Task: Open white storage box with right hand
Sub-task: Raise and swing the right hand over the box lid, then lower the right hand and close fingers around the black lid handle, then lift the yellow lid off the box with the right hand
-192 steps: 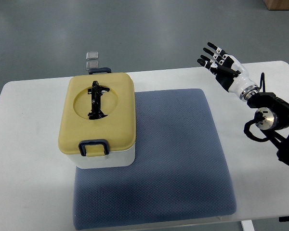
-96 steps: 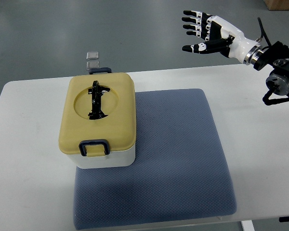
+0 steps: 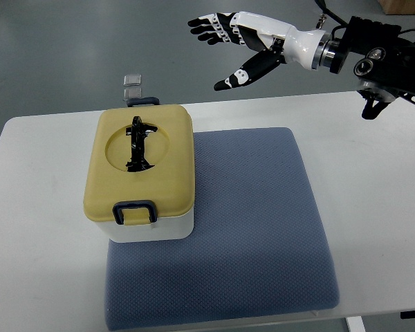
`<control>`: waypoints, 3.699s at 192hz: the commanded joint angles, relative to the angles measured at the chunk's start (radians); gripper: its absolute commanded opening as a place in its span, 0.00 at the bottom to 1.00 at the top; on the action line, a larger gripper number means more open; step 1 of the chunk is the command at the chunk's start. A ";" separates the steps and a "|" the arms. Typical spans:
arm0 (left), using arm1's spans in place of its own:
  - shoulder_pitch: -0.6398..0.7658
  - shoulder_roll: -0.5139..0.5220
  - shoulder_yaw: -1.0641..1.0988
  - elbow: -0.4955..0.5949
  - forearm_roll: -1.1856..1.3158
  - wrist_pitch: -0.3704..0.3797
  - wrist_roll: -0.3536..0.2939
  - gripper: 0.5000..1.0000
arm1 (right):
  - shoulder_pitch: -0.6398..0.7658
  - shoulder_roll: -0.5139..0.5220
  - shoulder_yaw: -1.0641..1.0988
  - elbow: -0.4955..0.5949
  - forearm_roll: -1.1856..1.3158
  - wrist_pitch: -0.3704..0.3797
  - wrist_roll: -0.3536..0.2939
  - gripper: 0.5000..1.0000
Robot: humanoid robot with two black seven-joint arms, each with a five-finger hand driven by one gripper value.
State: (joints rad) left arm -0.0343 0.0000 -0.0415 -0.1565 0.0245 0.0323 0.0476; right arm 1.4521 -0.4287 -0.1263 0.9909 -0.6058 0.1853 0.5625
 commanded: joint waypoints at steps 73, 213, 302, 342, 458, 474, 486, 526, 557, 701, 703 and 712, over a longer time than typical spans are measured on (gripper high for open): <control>-0.001 0.000 0.000 0.000 0.000 0.000 0.000 1.00 | 0.177 0.137 -0.151 0.006 -0.247 -0.109 0.031 0.85; 0.001 0.000 0.000 0.000 0.000 0.000 0.000 1.00 | 0.395 0.349 -0.406 0.009 -0.526 -0.234 0.048 0.84; 0.001 0.000 0.000 0.000 0.000 0.000 0.000 1.00 | 0.393 0.403 -0.411 -0.003 -0.654 -0.294 0.033 0.68; 0.001 0.000 0.000 0.000 0.000 0.000 0.000 1.00 | 0.393 0.429 -0.411 -0.038 -0.681 -0.303 0.014 0.58; -0.001 0.000 0.000 0.000 0.000 0.000 0.000 1.00 | 0.390 0.429 -0.411 -0.041 -0.727 -0.299 0.014 0.25; 0.001 0.000 0.000 0.000 0.000 0.000 0.000 1.00 | 0.387 0.429 -0.411 -0.041 -0.727 -0.297 0.013 0.25; -0.001 0.000 0.000 0.000 0.000 0.000 0.000 1.00 | 0.384 0.429 -0.411 -0.041 -0.736 -0.297 0.013 0.25; 0.001 0.000 0.000 0.000 0.000 0.000 0.000 1.00 | 0.383 0.429 -0.411 -0.058 -0.770 -0.296 0.013 0.21; 0.001 0.000 0.000 0.000 0.000 0.000 0.000 1.00 | 0.383 0.429 -0.411 -0.061 -0.781 -0.299 0.013 0.06; -0.001 0.000 0.000 0.000 0.000 0.000 0.000 1.00 | 0.393 0.429 -0.389 -0.061 -0.775 -0.475 0.048 0.00; -0.001 0.000 0.000 0.000 0.000 0.000 0.000 1.00 | 0.393 0.429 -0.389 -0.061 -0.775 -0.477 0.048 0.00; -0.001 0.000 0.000 0.000 0.000 0.000 0.000 1.00 | 0.393 0.429 -0.383 -0.061 -0.772 -0.478 0.048 0.00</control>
State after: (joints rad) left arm -0.0350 0.0000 -0.0415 -0.1565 0.0245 0.0322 0.0476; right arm 1.8438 0.0000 -0.5152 0.9291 -1.3828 -0.2778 0.6089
